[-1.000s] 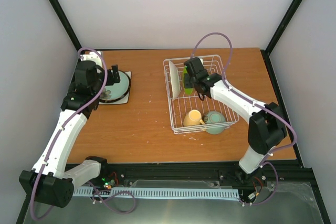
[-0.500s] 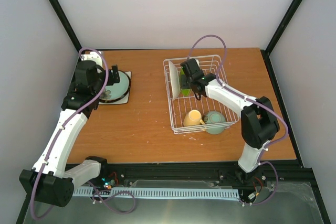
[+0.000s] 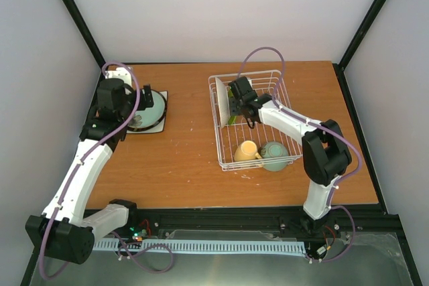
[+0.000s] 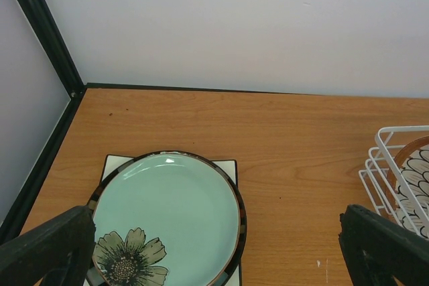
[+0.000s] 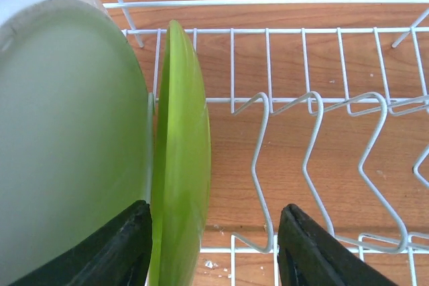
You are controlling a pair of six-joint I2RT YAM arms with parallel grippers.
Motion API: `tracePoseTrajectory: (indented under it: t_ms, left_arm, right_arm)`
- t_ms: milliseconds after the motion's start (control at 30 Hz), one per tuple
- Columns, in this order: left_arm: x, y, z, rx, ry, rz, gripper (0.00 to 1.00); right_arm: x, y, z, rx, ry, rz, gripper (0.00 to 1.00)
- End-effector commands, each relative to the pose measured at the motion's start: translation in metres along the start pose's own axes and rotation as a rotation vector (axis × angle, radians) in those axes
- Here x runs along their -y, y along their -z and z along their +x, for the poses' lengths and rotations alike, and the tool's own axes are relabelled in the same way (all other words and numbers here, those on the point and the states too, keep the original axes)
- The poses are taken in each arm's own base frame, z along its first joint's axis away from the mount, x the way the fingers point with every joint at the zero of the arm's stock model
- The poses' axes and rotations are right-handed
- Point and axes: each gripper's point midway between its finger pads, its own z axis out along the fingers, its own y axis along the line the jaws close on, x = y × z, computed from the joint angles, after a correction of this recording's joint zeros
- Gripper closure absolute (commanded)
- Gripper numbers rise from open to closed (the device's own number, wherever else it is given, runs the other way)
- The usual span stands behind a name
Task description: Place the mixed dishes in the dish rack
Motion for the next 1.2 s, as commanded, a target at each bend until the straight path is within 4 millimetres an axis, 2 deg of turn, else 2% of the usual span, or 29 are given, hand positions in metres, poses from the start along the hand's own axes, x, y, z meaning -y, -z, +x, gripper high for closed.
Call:
tracePoseTrajectory:
  t_ms: [0,133,233,333,500,533,567,633,667,700,800,933,1067,1167]
  left_arm:
    - [-0.002,-0.002,-0.004,0.02,-0.018,-0.014,0.0]
    - [-0.008,-0.006,0.004,-0.001,-0.021,-0.045,0.0]
    - [-0.017,-0.006,0.005,0.009,0.012,-0.049,0.0]
    - [-0.032,-0.006,0.005,0.022,0.095,0.011,0.0]
    - [-0.066,-0.021,0.027,-0.038,0.214,0.077,0.01]
    - [-0.073,-0.025,0.034,-0.057,0.246,0.095,0.04]
    - [-0.079,-0.028,0.039,-0.072,0.28,0.127,0.14]
    - [-0.092,-0.034,0.05,-0.096,0.35,0.179,0.57]
    - [-0.1,-0.037,0.056,-0.109,0.382,0.201,0.66]
    - [-0.105,-0.043,0.063,-0.129,0.406,0.225,0.68]
    - [-0.12,-0.064,0.083,-0.225,0.469,0.265,0.64]
    - [-0.127,-0.086,0.1,-0.303,0.553,0.332,0.65]
    - [-0.13,-0.099,0.104,-0.337,0.571,0.353,0.66]
    - [-0.137,-0.109,0.12,-0.384,0.579,0.322,0.66]
  right_arm:
    - [0.003,0.019,-0.026,0.089,-0.033,-0.002,0.46]
    - [0.007,0.042,-0.035,0.157,-0.06,-0.023,0.44]
    - [0.015,0.067,-0.046,0.212,-0.078,-0.02,0.43]
    - [0.028,0.1,-0.057,0.28,-0.097,-0.003,0.42]
    - [0.055,0.164,-0.071,0.414,-0.127,0.026,0.35]
    - [0.06,0.175,-0.072,0.434,-0.129,0.03,0.35]
    - [0.065,0.183,-0.072,0.447,-0.128,0.037,0.35]
    - [0.071,0.199,-0.072,0.464,-0.127,0.036,0.35]
    - [0.072,0.204,-0.07,0.466,-0.126,0.03,0.35]
    - [0.073,0.209,-0.069,0.469,-0.127,0.019,0.35]
    - [0.072,0.218,-0.062,0.473,-0.137,-0.025,0.35]
    - [0.069,0.22,-0.052,0.47,-0.144,-0.073,0.35]
    - [0.069,0.22,-0.045,0.46,-0.14,-0.083,0.35]
    - [0.071,0.224,-0.044,0.47,-0.14,-0.087,0.35]
